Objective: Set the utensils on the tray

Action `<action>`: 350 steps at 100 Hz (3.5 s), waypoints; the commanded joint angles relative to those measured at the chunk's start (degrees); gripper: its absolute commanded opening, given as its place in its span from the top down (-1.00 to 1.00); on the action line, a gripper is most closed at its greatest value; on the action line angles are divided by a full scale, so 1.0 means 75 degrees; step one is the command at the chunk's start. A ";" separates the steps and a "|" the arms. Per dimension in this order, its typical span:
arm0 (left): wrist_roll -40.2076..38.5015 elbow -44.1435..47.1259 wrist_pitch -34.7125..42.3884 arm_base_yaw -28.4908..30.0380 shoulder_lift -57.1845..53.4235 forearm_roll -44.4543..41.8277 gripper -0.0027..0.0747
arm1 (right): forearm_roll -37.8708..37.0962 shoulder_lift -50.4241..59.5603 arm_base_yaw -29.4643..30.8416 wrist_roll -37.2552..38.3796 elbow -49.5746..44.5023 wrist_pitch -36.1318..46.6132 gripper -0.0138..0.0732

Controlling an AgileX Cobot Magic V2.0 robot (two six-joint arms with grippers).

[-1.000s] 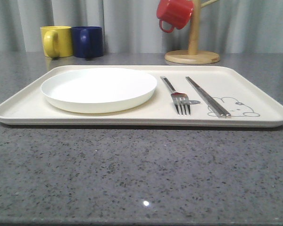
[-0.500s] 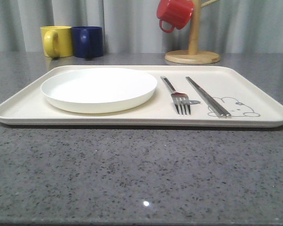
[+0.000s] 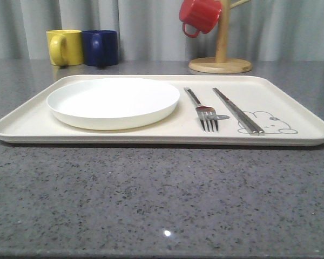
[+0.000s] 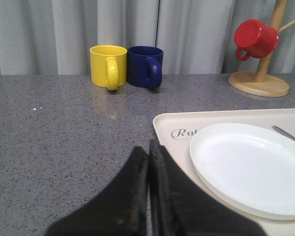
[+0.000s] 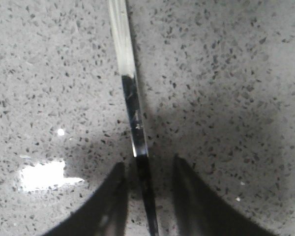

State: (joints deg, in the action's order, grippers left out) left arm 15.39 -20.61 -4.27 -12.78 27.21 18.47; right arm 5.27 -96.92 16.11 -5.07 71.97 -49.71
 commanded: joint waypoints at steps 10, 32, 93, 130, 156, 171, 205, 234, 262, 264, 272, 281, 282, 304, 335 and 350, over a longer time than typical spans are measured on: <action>-0.0023 -0.0222 0.0650 -0.0051 0.0020 0.0032 0.98 | 0.0066 0.0308 0.0070 -0.0091 0.0245 0.0129 0.68; -0.0023 -0.0222 0.0650 -0.0051 0.0020 0.0032 0.98 | 0.0461 0.0554 0.0013 -0.0091 0.0245 0.0104 0.83; -0.0023 -0.0222 0.0650 -0.0051 0.0020 0.0032 0.98 | 0.0864 0.1789 -0.3071 0.1573 0.0245 0.0282 0.81; -0.0023 -0.0222 0.0650 -0.0051 0.0020 0.0032 0.98 | -0.0331 0.1224 -0.4266 0.3074 0.0245 0.0871 0.81; -0.0023 -0.0222 0.0650 -0.0051 0.0020 0.0032 0.98 | -0.0263 0.0806 -0.4300 0.3083 0.0245 0.0885 0.81; -0.0023 -0.0222 0.0650 -0.0051 0.0020 0.0032 0.98 | -0.0237 0.0717 -0.4300 0.3083 0.0245 0.0885 0.81; -0.0023 -0.0222 0.0650 -0.0051 0.0020 0.0032 0.98 | -0.0148 0.0410 -0.4300 0.3083 0.0245 0.0777 0.77; -0.0023 -0.0222 0.0650 -0.0051 0.0020 0.0032 0.98 | -0.0148 0.0410 -0.4300 0.3083 0.0245 0.0784 0.19; -0.0023 -0.0222 0.0650 -0.0051 0.0020 0.0032 0.98 | -0.0148 0.0571 -0.4300 0.3083 0.0245 0.0775 0.06; -0.0023 -0.0222 0.0650 -0.0051 0.0020 0.0032 0.98 | -0.0156 0.0614 -0.4300 0.3083 0.0245 0.0775 0.06; -0.0023 -0.0222 0.0650 -0.0051 0.0020 0.0032 0.98 | -0.0229 0.0821 -0.4300 0.3076 0.0245 0.0790 0.06; -0.0023 -0.0222 0.0650 -0.0051 0.0020 0.0032 0.98 | -0.0487 0.1128 -0.4291 0.3076 0.0245 0.0799 0.06; -0.0023 -0.0222 0.0650 -0.0051 0.0020 0.0032 0.98 | -0.0513 0.1175 -0.4291 0.3076 0.0245 0.0799 0.06; -0.0023 -0.0222 0.0650 -0.0051 0.0020 0.0032 0.98 | -0.1201 0.1959 -0.3842 0.2979 0.0245 0.0794 0.06; -0.0023 -0.0222 0.0650 -0.0051 0.0020 0.0032 0.98 | -0.1567 0.3358 -0.2564 0.2531 -0.0121 0.1186 0.06; -0.0023 -0.0222 0.0650 -0.0051 0.0020 0.0032 0.98 | -0.1581 0.4473 -0.2182 0.2531 -0.1132 0.1971 0.06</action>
State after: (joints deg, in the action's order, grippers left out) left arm 15.39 -20.61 -4.27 -12.78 27.21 18.47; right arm -5.74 -69.30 -1.69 14.67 65.91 -41.33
